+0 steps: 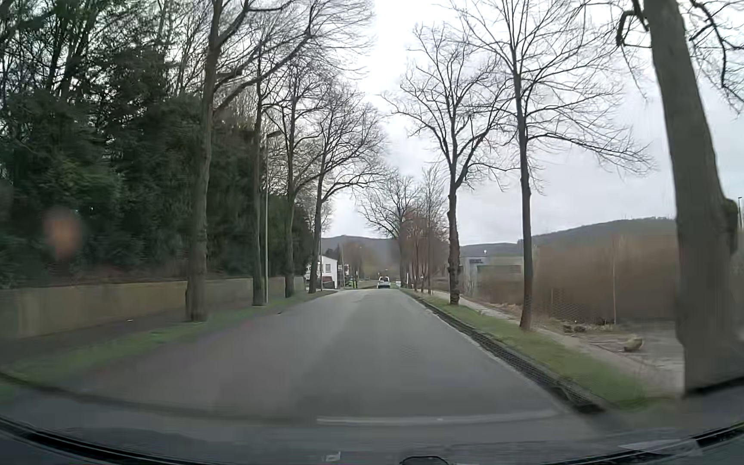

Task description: Follow the waypoints while adhering to traffic rules and regulations

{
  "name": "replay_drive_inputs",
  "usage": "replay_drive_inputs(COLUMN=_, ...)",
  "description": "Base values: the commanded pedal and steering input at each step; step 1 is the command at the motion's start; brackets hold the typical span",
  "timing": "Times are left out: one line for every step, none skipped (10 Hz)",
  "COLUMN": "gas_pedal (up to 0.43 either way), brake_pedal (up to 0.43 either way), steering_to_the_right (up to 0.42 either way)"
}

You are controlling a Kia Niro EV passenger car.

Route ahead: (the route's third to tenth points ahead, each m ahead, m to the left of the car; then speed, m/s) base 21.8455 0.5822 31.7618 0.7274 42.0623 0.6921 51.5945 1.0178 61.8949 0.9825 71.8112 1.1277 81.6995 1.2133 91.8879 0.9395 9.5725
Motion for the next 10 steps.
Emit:
replay_drive_inputs(gas_pedal=0.189, brake_pedal=0.0, steering_to_the_right=-0.003)
replay_drive_inputs(gas_pedal=0.177, brake_pedal=0.0, steering_to_the_right=-0.004)
replay_drive_inputs(gas_pedal=0.177, brake_pedal=0.0, steering_to_the_right=-0.005)
replay_drive_inputs(gas_pedal=0.177, brake_pedal=0.0, steering_to_the_right=-0.004)
replay_drive_inputs(gas_pedal=0.177, brake_pedal=0.0, steering_to_the_right=-0.004)
replay_drive_inputs(gas_pedal=0.177, brake_pedal=0.0, steering_to_the_right=-0.004)
replay_drive_inputs(gas_pedal=0.177, brake_pedal=0.0, steering_to_the_right=-0.003)
replay_drive_inputs(gas_pedal=0.177, brake_pedal=0.0, steering_to_the_right=-0.003)
replay_drive_inputs(gas_pedal=0.189, brake_pedal=0.0, steering_to_the_right=-0.003)
replay_drive_inputs(gas_pedal=0.189, brake_pedal=0.0, steering_to_the_right=-0.003)
